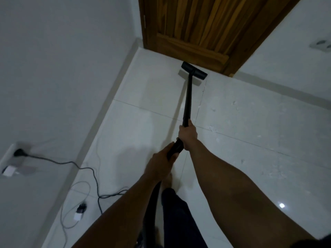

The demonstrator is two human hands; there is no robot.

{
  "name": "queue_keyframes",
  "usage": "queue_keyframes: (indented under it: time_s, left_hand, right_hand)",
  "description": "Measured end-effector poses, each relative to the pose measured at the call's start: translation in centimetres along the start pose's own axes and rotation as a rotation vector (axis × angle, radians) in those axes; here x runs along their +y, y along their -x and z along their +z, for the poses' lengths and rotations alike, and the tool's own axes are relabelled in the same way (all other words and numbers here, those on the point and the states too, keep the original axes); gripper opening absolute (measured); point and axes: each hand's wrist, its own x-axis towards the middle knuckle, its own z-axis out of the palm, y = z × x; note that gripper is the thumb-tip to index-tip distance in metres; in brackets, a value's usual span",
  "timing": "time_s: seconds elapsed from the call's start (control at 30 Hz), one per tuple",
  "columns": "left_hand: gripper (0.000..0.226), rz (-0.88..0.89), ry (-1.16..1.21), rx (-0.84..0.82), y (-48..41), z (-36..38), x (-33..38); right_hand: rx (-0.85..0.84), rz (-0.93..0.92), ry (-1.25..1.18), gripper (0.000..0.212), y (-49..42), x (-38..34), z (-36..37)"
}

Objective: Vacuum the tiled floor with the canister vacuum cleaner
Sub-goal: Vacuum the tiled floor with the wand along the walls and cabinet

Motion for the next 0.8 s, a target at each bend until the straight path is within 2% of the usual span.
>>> queue_keyframes:
  time_s: [0.3,0.6,0.8]
  left_hand:
    - [0.054,0.127,0.041,0.013,17.5,5.1,-5.1]
    - [0.053,0.18,0.001,-0.019,30.5,11.1,-9.7]
    - [0.056,0.186,-0.032,-0.038,39.8,16.0,-14.4]
  right_hand:
    - [0.027,-0.078,-0.065,0.064,16.2,10.7,-4.0]
    - [0.028,-0.109,-0.096,0.063,27.2,21.7,-7.5]
    - [0.039,-0.161,-0.029,0.063,34.1,31.6,-8.7]
